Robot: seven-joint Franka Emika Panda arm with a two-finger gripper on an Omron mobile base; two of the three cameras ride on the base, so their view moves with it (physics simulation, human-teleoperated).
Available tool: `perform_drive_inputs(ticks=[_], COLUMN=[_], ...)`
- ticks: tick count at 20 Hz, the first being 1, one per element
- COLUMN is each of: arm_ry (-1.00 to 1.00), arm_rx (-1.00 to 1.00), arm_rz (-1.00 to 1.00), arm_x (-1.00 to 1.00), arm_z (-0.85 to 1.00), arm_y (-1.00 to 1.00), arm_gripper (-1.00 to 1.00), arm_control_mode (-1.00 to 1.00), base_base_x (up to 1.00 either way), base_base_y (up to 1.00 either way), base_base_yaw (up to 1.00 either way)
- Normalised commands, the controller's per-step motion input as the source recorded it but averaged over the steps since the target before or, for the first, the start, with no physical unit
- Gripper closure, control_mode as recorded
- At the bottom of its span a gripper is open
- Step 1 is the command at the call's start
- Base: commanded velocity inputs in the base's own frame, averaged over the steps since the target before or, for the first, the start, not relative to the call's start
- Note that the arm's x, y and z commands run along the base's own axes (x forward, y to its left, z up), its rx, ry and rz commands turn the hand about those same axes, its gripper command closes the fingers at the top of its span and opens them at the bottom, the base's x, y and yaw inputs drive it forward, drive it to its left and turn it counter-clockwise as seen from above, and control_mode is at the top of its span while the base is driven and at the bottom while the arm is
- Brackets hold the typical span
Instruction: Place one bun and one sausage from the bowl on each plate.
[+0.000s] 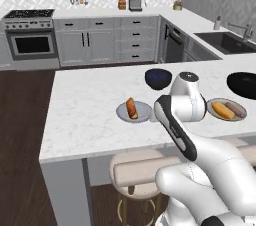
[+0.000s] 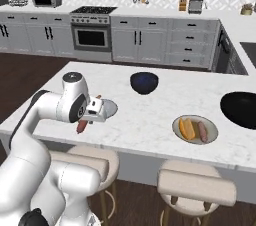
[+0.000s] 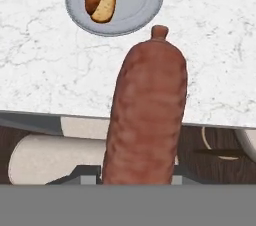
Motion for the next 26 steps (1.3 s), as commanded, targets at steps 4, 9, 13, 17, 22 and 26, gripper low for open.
perform_drive_inputs(ticks=[4,9,13,17,22,26], arm_ry=[0.00,0.00,0.00,0.04,0.18,0.12], arm_rx=[0.00,0.00,0.00,0.00,0.00,0.00], arm_rz=[0.00,0.00,0.00,0.00,0.00,0.00], arm_x=[0.00,0.00,0.00,0.95,1.00,1.00], arm_z=[0.00,0.00,0.00,0.00,-0.06,-0.36], arm_y=[0.00,0.00,0.00,0.00,-0.26,-0.33], arm_gripper=[1.00,1.00,1.00,1.00,1.00,1.00], arm_control_mode=[1.00,1.00,1.00,-1.00,-1.00,-1.00], base_base_x=[0.34,0.83,0.86,0.00,0.00,0.00], base_base_y=[0.30,0.43,0.30,0.00,0.00,0.00], base_base_yaw=[-0.06,-0.01,0.00,0.00,0.00,0.00])
